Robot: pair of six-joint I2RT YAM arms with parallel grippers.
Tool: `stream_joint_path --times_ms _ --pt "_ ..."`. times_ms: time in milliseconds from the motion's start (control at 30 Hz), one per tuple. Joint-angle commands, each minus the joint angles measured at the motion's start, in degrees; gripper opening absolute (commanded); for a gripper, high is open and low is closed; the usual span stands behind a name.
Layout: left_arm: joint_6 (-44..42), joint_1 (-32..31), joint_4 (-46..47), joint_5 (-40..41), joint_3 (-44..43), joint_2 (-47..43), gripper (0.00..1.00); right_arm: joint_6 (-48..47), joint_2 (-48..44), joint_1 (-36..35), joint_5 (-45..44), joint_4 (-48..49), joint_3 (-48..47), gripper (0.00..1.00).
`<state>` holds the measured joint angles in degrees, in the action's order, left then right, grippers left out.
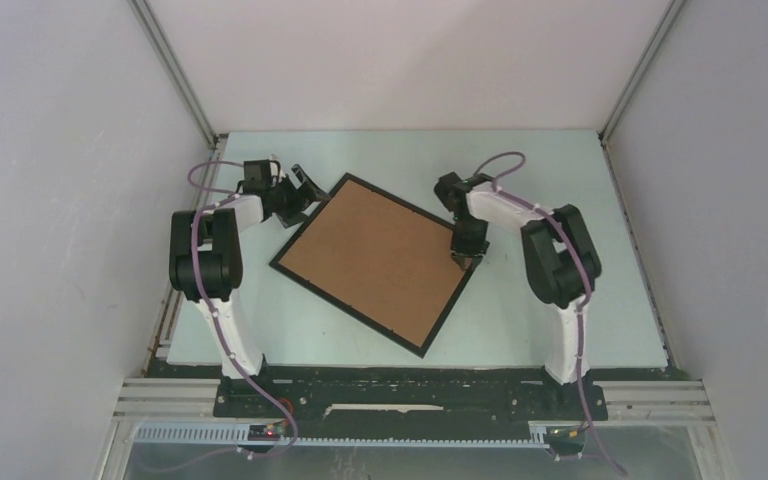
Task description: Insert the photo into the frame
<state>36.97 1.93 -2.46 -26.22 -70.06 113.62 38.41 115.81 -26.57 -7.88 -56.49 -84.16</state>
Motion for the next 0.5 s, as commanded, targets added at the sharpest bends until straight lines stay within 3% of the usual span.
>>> stream_joint_path --times_ms 0,67,167,333,467 --pt "0.31 -2.21 -4.51 -6.38 3.21 -0.10 0.95 -1.52 8.52 -7.59 -2.17 2.57 -11.58 0.39" --pt "-0.35 -2.11 -5.41 -6.35 3.05 -0.23 0.97 -4.76 4.94 -6.89 1.53 2.60 -17.57 0.49" --pt "-0.96 -2.11 -5.69 -5.55 4.39 -1.47 0.98 -8.44 -4.88 -3.57 7.07 6.54 -15.35 0.67" --pt "-3.12 -0.44 -5.69 -1.84 7.75 -6.65 1.00 -8.66 -23.32 5.91 18.64 16.85 7.68 0.76" --pt "-5.38 -0.44 -8.21 0.47 8.56 -9.45 1.00 -7.79 -30.62 12.58 20.27 24.49 26.72 0.78"
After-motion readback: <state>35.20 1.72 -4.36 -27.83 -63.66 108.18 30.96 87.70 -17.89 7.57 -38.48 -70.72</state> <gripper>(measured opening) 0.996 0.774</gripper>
